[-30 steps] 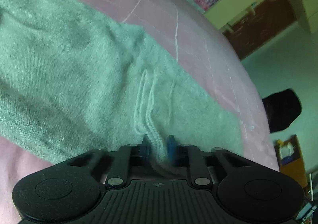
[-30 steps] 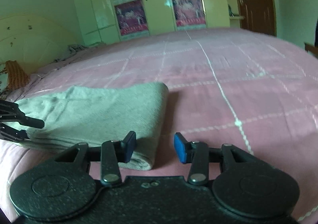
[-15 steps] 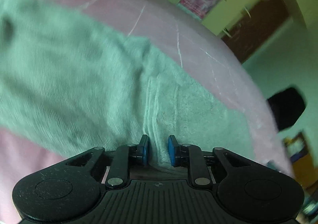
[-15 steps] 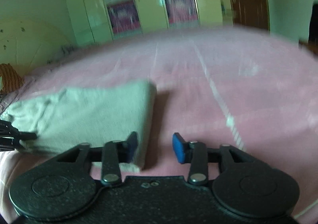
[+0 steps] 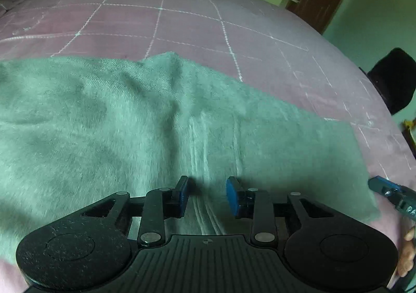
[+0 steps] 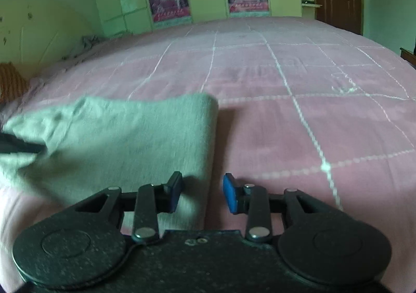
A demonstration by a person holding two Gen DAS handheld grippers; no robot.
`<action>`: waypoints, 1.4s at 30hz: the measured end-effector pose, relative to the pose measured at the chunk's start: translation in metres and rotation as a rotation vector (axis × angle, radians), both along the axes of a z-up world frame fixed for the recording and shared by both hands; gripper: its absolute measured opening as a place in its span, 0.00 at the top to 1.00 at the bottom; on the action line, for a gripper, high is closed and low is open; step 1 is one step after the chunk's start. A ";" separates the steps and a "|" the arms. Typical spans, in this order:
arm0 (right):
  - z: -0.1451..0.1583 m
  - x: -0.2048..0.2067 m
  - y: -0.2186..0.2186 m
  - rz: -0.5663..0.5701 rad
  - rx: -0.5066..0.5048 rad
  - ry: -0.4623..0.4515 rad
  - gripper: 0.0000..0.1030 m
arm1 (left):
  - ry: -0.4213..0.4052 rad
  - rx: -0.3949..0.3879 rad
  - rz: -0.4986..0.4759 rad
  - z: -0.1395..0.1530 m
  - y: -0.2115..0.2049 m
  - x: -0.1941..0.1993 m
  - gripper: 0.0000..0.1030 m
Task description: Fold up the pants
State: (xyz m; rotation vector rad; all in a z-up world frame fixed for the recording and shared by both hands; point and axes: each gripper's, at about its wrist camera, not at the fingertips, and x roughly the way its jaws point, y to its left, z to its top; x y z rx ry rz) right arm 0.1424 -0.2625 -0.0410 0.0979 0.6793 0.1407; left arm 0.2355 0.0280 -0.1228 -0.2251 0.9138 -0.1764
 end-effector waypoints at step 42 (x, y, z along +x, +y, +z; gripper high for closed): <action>-0.002 0.011 0.005 -0.038 -0.032 0.066 0.51 | -0.097 0.078 -0.001 0.004 -0.012 -0.042 0.60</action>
